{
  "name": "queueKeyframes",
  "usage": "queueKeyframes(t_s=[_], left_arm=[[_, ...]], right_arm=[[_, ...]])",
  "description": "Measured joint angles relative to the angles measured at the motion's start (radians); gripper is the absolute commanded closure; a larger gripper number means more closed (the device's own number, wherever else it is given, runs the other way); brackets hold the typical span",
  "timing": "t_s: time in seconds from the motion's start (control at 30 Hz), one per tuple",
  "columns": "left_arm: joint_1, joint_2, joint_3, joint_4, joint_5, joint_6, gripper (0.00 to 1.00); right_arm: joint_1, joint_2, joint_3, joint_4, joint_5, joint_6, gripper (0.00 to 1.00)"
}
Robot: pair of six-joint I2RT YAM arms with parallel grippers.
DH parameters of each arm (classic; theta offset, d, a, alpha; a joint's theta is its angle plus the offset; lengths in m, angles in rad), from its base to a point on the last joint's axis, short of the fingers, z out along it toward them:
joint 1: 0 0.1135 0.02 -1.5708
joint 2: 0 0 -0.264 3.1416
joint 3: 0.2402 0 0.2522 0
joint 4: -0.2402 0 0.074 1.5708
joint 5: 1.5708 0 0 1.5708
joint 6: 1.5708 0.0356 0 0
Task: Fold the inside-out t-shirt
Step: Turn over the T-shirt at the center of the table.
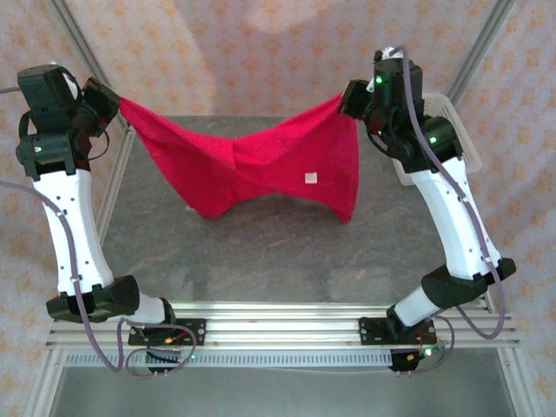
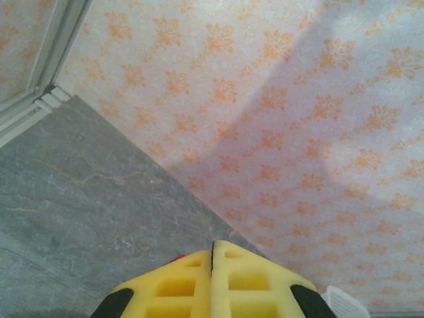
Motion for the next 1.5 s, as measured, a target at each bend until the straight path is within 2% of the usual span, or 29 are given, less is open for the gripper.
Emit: queueKeyframes(t_s=[0.23,0.33,0.43,0.6,0.7,0.8,0.9,1.0,1.1,1.33,1.5], left_arm=[[0.0,-0.022,-0.038,0.007,0.041,0.001,1.0],[0.0,-0.053,-0.147,0.048,0.068,-0.001,1.0],[-0.016,-0.069,-0.327,0.12,0.082,-0.008,1.0],[-0.1,-0.008,-0.607,0.186,0.04,-0.006,1.0],[-0.129,0.04,-0.713,0.206,0.01,-0.007,1.0],[-0.13,0.078,-0.743,0.213,-0.014,-0.007,1.0],[-0.13,0.085,-0.747,0.235,-0.03,-0.007,1.0],[-0.13,0.084,-0.747,0.256,-0.035,-0.007,1.0],[-0.131,0.084,-0.747,0.26,-0.035,-0.007,1.0],[-0.132,0.039,-0.759,0.259,-0.035,-0.006,1.0],[-0.137,0.016,-0.76,0.259,-0.035,-0.005,1.0]], right_arm=[[-0.015,0.049,-0.045,-0.043,-0.043,0.01,1.0],[-0.034,0.092,-0.093,-0.053,-0.077,0.027,1.0],[-0.055,0.175,-0.14,-0.051,-0.123,0.051,1.0],[-0.074,0.46,-0.131,-0.042,-0.191,0.1,1.0],[-0.078,0.7,-0.017,-0.048,-0.236,0.129,1.0],[-0.08,0.91,0.15,-0.071,-0.294,0.148,1.0],[-0.079,1.007,0.257,-0.102,-0.336,0.143,0.75],[-0.079,0.987,0.261,-0.133,-0.342,0.111,0.55],[-0.079,0.861,0.111,-0.109,-0.332,0.074,0.48],[-0.089,0.444,-0.439,0.038,-0.301,0.002,0.37],[-0.129,0.363,-0.663,0.161,-0.332,-0.012,0.36]])
